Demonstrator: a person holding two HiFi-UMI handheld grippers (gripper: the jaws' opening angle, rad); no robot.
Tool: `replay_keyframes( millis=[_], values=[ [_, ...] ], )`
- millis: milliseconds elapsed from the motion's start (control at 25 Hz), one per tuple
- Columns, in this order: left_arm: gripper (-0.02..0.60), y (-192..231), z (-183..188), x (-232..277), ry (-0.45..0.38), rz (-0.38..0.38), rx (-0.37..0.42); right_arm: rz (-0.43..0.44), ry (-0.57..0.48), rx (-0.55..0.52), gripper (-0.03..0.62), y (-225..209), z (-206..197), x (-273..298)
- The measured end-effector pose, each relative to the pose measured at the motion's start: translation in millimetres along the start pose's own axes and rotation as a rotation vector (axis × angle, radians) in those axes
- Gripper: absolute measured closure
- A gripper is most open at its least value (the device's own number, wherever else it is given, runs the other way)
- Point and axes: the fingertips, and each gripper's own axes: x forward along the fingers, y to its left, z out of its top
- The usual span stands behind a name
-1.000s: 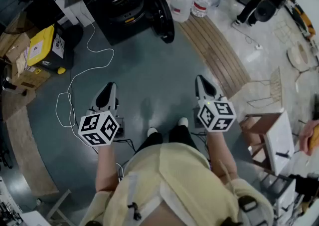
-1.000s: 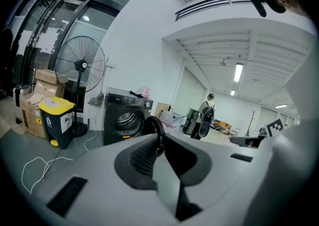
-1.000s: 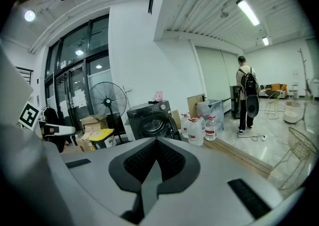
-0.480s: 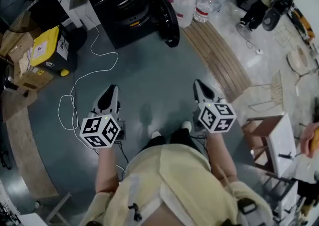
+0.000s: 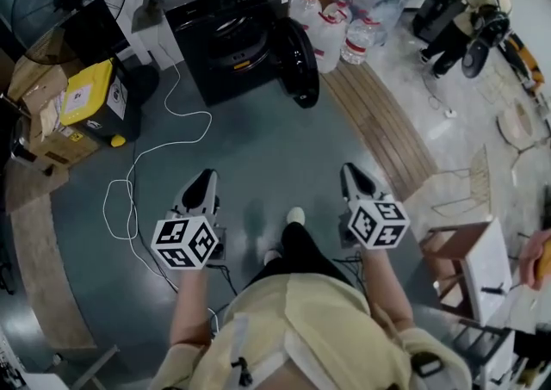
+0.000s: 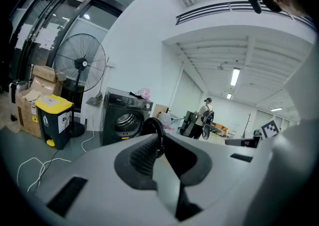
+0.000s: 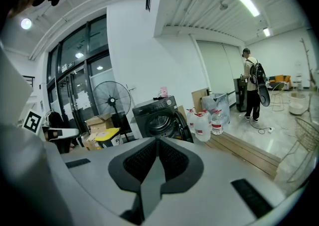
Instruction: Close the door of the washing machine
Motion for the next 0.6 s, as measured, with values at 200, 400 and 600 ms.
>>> replay_keyframes(
  millis=[200,400,600],
  values=[
    [0.538,11,5,21,-0.03,0.016,-0.013,0.038,-0.001,-0.023,0.587,-2,5,39],
    [0.538,13,24,63,-0.067,0.002,-0.038,0.076,0.019,-0.027,0.586,-13,26,90],
    [0.538,26,33,109,-0.046,0.029,-0.05,0.09,0.043,-0.058,0.531,-28,41,140]
  ],
)
